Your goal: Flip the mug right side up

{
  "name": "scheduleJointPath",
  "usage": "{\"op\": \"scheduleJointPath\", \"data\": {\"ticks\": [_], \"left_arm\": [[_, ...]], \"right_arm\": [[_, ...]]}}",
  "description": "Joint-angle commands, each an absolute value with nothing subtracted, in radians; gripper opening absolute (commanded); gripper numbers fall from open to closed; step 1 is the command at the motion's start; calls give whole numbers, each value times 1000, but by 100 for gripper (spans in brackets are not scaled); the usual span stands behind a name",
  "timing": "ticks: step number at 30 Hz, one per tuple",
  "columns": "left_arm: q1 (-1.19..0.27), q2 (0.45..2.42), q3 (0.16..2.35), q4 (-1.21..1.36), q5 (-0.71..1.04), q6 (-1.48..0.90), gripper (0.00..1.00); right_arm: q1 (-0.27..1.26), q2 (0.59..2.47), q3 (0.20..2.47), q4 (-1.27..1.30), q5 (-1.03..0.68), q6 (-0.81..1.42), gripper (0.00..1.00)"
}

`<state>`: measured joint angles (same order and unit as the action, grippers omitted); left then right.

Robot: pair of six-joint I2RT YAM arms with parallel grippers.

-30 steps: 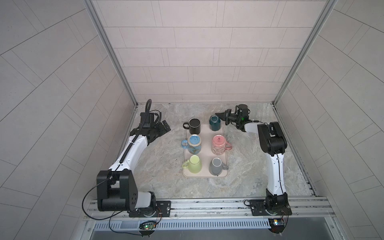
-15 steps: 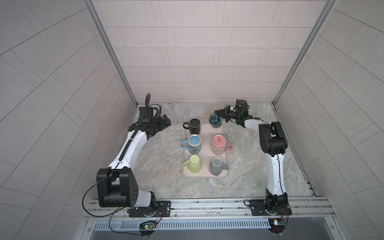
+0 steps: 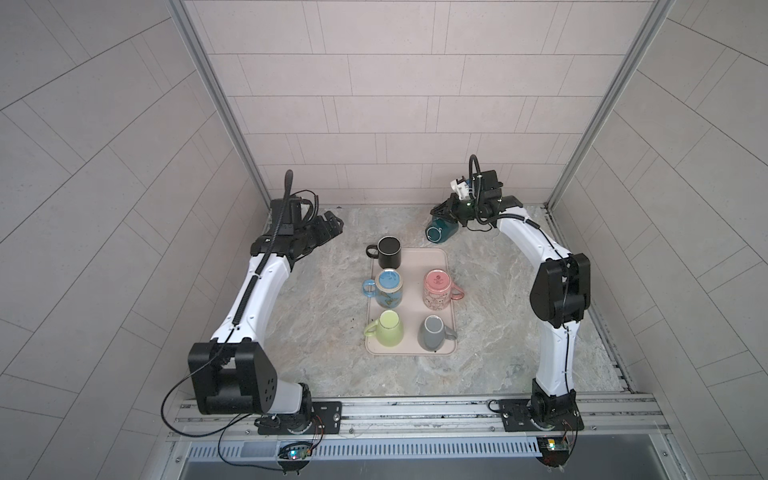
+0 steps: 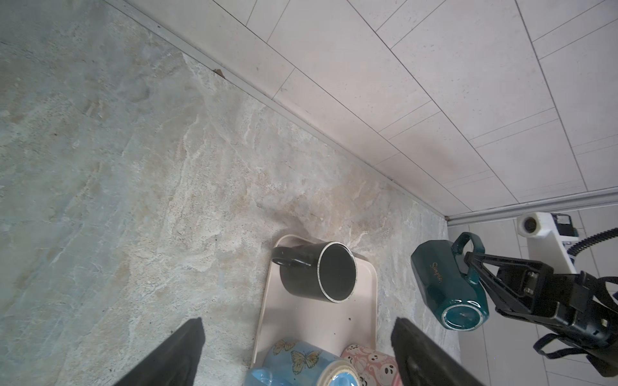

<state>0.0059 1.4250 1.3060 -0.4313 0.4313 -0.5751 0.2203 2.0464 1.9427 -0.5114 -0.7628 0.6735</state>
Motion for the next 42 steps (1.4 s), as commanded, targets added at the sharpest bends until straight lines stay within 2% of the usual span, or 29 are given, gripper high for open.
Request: {"op": "scheduleJointPath", "data": {"ticks": [1,4,9,14,21,29,42], "left_arm": [[1,1433,1361,-361,499,-613,92],[-10,1431,1380,-336,527,-624,90],[-71,1437,1397,-296,576,-647,87],[-157,1465,1425,-296,598,-646,81],[-254,1520,1494,-316,644,-630,72],[-336,1561,1567,-372,652,-576,67],[-390,1574,1582,-414,627,-517,67]], "right_arm": [[287,1945,1972,-655,-630,372,0],[340,1871,1887,-570,-577,258,0],[400,1682,1556,-142,-561,174,0],[430,1549,1372,59,-548,67,0],[499,1479,1326,58,-475,-109,0],[552,1507,1376,-4,-406,-201,0],[601,1552,1419,-17,-352,-184,0]]}}
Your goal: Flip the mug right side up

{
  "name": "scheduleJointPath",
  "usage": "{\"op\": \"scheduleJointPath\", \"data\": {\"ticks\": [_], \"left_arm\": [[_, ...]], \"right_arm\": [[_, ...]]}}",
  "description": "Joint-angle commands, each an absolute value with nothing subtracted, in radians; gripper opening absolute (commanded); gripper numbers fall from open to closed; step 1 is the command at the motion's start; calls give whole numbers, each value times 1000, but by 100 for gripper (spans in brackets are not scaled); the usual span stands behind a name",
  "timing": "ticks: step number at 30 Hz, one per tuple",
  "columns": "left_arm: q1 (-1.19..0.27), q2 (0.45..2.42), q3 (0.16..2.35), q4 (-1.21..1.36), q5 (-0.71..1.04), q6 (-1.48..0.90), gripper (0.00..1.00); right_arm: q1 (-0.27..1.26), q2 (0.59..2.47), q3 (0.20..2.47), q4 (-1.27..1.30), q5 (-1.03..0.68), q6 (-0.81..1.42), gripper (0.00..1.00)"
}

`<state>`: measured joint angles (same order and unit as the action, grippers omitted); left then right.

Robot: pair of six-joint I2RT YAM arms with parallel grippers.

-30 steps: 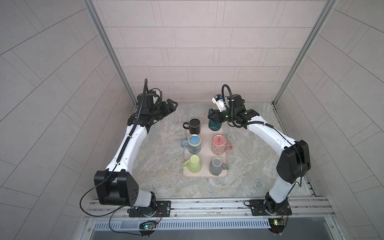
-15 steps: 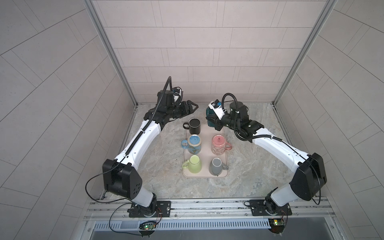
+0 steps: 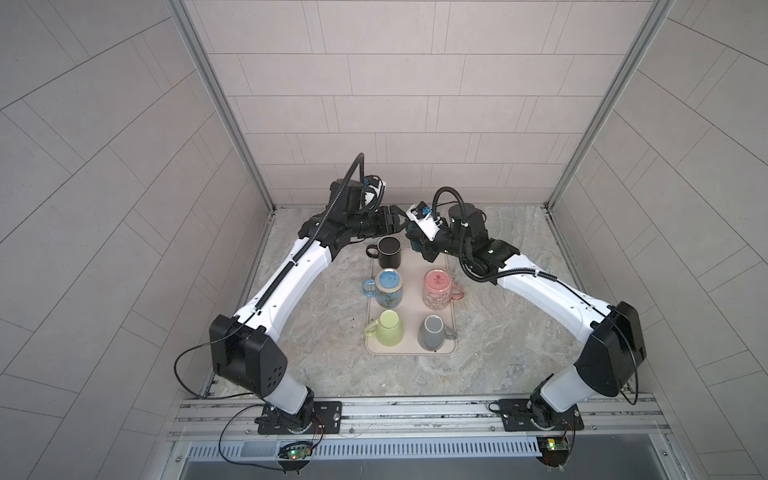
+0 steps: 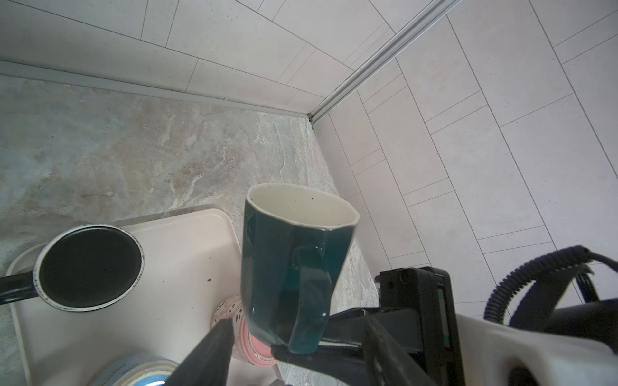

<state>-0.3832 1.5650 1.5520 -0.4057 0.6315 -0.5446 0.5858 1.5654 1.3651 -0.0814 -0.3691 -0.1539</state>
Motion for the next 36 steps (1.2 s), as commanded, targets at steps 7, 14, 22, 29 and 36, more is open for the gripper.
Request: {"op": "scheduleJointPath", "data": {"ticks": [7,14,22,29,36], "left_arm": [[-399,1592,1583,-427,627,-498,65],[-406,1603,1595,-460,609,-473,56],[-413,1614,1614,-493,606,-452,51],[-414,1618,1618,-532,604,-436,43],[-416,1629,1629,-558,584,-431,37]], "right_arm": [[613,1557,1432,-20,-347,-179,0],[626,1569,1447,-49,-348,-192,0],[645,1589,1465,-80,-336,-214,0],[646,1591,1471,-74,-318,-218,0],[647,1598,1479,-78,-337,-218,0]]}}
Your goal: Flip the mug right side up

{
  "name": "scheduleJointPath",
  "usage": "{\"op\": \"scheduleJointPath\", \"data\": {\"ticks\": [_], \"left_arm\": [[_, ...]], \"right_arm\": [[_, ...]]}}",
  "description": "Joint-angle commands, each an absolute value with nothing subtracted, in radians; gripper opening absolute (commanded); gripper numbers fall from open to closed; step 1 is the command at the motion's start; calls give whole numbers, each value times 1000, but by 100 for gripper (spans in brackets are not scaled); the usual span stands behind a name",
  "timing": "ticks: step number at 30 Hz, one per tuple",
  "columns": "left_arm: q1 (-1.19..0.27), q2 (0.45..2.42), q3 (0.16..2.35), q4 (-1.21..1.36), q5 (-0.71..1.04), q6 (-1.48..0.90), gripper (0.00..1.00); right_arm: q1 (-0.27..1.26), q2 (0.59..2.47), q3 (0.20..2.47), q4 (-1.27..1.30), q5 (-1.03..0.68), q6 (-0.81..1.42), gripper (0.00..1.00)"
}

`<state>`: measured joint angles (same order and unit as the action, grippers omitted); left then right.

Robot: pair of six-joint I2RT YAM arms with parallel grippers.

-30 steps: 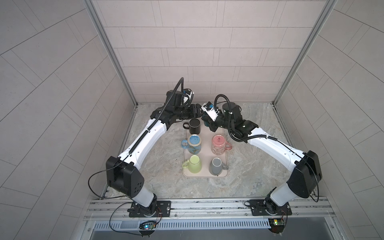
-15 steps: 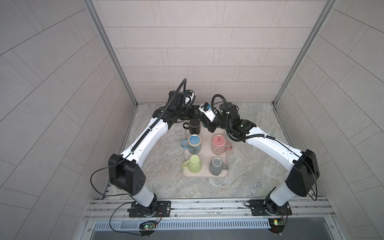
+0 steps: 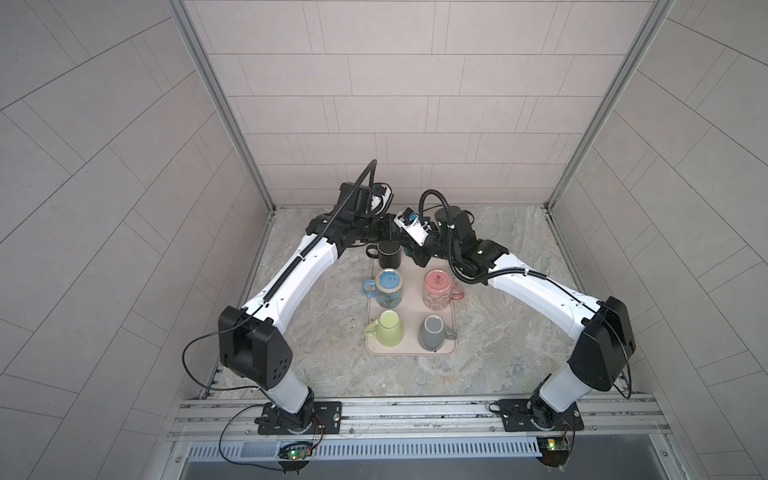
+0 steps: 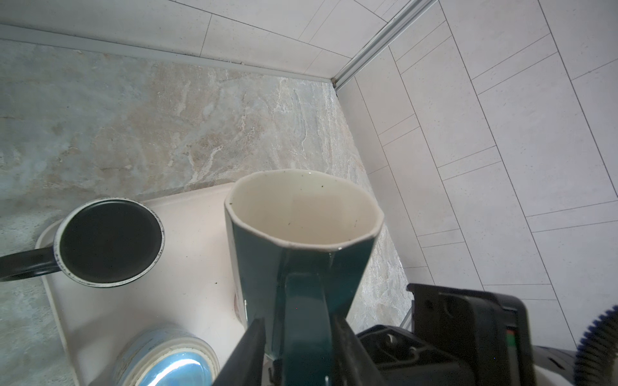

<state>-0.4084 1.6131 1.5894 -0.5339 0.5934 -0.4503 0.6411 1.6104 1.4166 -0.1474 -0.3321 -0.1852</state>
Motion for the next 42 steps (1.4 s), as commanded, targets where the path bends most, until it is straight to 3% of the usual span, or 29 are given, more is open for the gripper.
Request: {"op": "scheduleJointPath", "data": {"ticks": [1,8,15,20,32,42], "left_arm": [[-416,1632,1633,-564,583,-429,37],[-416,1637,1643,-581,577,-416,33],[-416,1645,1651,-595,576,-414,19],[-416,1647,1652,-600,583,-411,0],[-417,1591,1620,-561,523,-394,0],[-417,1605,1650,-555,485,-390,0]], "right_arm": [[648,1598,1480,-80,-343,-219,0],[652,1596,1484,-102,-359,-233,0],[658,1595,1482,-115,-371,-241,0],[666,1595,1483,-133,-365,-258,0],[667,1591,1481,-131,-330,-270,0],[666,1564,1453,-134,-305,-280,17]]}}
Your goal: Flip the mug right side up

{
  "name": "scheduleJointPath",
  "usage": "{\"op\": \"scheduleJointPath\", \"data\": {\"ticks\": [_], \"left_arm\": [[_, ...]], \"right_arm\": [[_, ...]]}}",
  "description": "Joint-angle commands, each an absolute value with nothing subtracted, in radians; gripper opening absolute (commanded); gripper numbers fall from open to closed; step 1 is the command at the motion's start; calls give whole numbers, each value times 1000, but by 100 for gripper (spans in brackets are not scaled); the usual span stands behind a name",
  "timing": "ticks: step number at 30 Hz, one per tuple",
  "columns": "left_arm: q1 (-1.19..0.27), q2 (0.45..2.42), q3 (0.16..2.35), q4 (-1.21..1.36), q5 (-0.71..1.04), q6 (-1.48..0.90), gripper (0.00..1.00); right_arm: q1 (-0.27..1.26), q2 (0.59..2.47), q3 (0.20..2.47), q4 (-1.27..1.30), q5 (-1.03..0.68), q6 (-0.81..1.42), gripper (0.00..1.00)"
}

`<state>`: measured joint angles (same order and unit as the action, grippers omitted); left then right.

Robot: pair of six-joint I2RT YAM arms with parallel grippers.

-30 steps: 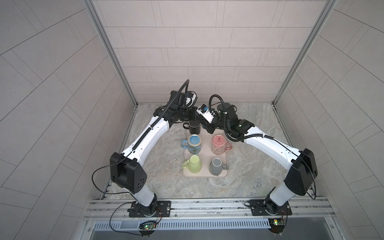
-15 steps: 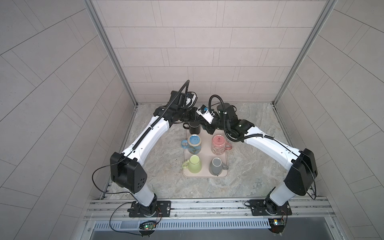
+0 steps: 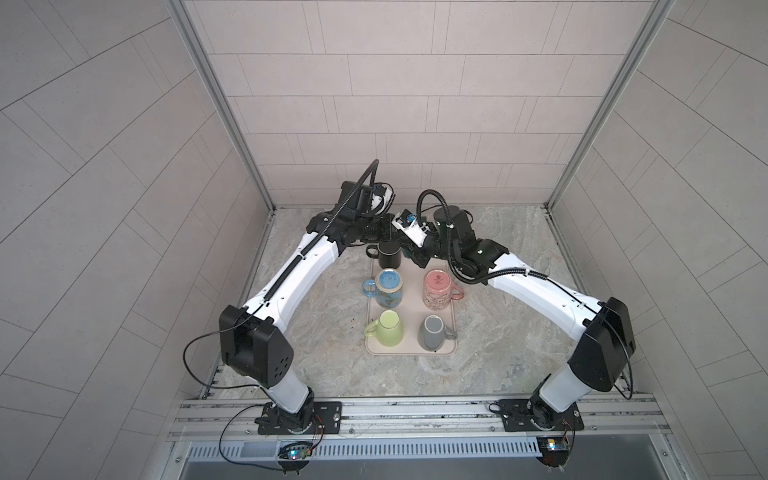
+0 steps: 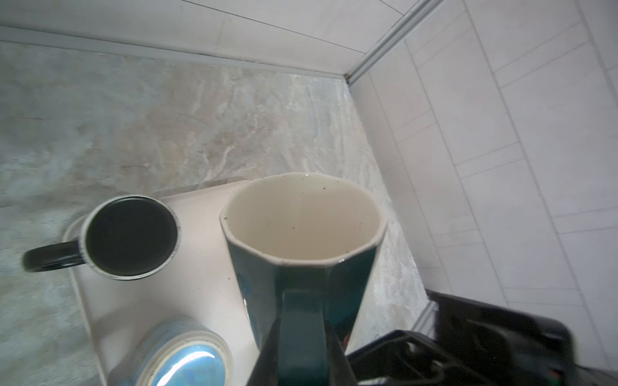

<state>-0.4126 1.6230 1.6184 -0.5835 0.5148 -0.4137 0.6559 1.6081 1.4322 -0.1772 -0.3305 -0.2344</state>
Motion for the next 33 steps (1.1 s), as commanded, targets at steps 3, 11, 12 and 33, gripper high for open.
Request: {"op": "scheduleJointPath", "data": {"ticks": [3,11,12,33], "left_arm": [[-416,1614,1663,-563,482,-386,0],[-406,1619,1684,-573,426,-359,0],[-399,1622,1694,-581,410,-351,0],[-141,1573,1432,-158,30,-214,0]], "right_arm": [[666,1554,1444,-133,-289,-286,22],[665,1520,1420,-150,-240,-303,24],[664,1507,1411,-150,-227,-304,24],[598,1320,1177,-59,-183,-185,18]]}}
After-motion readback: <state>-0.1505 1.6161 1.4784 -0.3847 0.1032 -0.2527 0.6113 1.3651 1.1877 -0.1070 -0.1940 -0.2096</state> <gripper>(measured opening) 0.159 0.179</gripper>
